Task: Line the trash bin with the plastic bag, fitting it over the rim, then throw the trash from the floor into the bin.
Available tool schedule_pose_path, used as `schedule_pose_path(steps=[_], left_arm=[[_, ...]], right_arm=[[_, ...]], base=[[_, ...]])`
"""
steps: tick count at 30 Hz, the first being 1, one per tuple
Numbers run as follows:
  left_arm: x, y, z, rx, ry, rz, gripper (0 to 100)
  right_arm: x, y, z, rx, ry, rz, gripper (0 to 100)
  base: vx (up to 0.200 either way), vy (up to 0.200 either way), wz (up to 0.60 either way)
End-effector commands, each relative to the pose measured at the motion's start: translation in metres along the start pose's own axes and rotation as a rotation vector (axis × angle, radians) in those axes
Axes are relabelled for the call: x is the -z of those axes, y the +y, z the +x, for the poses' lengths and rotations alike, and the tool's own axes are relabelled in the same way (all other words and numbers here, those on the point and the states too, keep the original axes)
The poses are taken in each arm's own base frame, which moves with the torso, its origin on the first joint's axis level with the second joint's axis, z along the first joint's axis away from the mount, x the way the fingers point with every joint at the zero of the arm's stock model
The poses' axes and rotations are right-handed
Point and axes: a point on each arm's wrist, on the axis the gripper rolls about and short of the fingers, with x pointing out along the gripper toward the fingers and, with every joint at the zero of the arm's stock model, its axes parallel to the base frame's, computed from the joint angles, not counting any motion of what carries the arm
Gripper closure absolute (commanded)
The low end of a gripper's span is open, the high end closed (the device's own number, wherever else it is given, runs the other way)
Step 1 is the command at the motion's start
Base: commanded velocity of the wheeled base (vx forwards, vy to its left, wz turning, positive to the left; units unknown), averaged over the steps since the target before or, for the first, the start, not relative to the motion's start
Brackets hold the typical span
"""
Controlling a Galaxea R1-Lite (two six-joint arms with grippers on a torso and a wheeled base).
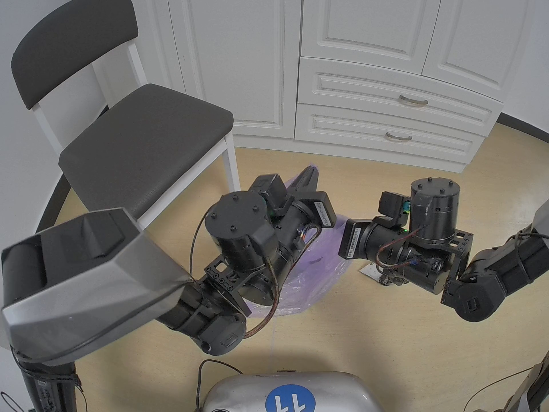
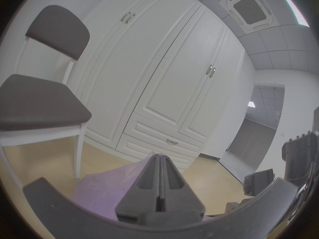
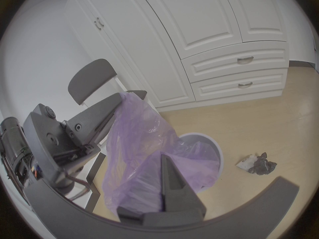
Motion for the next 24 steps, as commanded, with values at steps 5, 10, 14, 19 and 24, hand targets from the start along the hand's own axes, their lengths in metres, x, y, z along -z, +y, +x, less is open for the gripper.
schedule_pose_path(steps=[5,10,14,19,24], left_arm=[[0.041,0.009,0.006,-0.023,0.071,0.013,100],[0.048,0.008,0.005,-0.019,0.089,0.016,100],[0.05,0.009,0.008,-0.021,0.084,0.016,100],[0.047,0.008,0.009,-0.02,0.075,0.013,100],[0.034,0.003,0.007,-0.01,0.046,0.002,100]], right_arm=[[0.021,-0.016,0.026,0.033,0.064,0.007,100],[0.027,-0.018,0.032,0.031,0.057,0.014,100],[0.039,-0.029,0.047,0.032,0.091,0.03,100],[0.049,-0.024,0.065,-0.019,0.064,0.168,100],[0.066,-0.019,0.082,-0.1,-0.045,0.231,100]], base=[[0.0,0.0,0.0],[0.0,0.0,0.0],[0.0,0.0,0.0],[0.0,0.0,0.0],[0.0,0.0,0.0]])
